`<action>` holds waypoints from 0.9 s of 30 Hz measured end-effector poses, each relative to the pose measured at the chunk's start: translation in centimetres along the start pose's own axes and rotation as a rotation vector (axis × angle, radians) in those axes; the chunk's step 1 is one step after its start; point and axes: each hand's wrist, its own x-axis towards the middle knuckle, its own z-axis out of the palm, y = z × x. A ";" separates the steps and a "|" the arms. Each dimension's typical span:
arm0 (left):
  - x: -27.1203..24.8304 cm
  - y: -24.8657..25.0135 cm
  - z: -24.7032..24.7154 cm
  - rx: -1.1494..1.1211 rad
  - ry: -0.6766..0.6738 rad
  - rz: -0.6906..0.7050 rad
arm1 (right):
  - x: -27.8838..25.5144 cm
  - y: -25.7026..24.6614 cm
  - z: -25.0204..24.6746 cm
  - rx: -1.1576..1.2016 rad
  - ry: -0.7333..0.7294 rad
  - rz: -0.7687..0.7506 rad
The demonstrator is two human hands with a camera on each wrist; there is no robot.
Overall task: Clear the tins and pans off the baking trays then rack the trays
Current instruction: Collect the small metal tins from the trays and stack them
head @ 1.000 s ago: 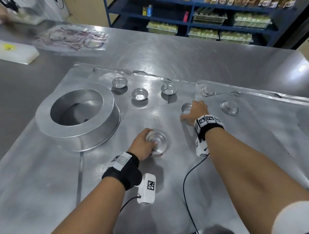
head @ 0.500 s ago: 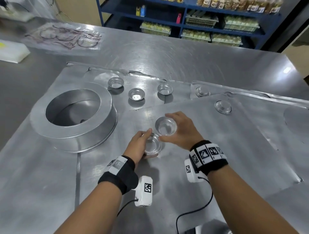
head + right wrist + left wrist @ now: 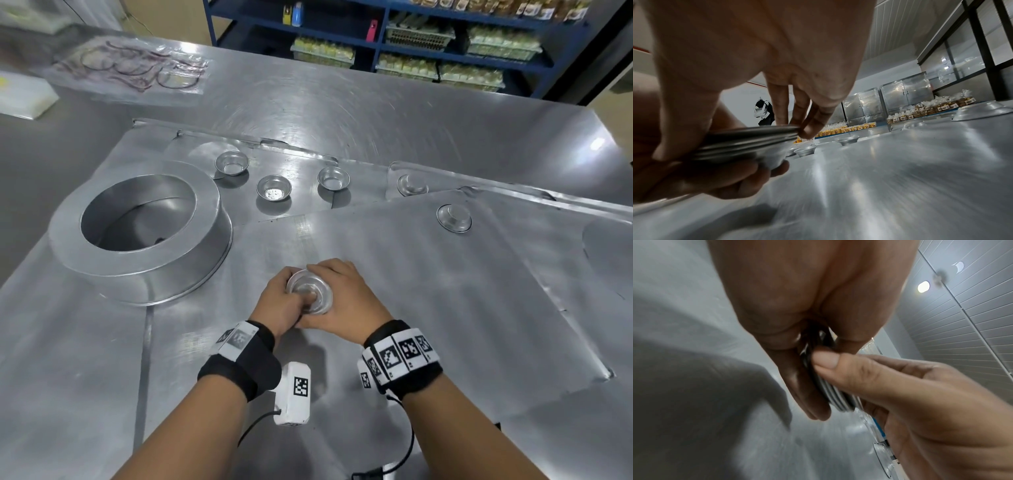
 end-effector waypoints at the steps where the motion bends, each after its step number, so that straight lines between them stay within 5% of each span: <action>1: 0.0 0.0 0.1 0.013 -0.001 0.004 | -0.1 0.3 -0.3 0.013 -0.038 0.000; 8: 0.4 0.0 1.4 -0.053 0.012 -0.045 | 1.6 6.4 -4.1 -0.138 -0.154 0.121; 18: 1.3 -0.6 2.4 -0.099 0.022 -0.074 | 7.5 17.9 -11.8 -0.604 0.221 0.487; 27: 0.8 -0.8 1.9 -0.105 0.033 -0.063 | 8.9 23.2 -14.0 -0.422 0.365 0.819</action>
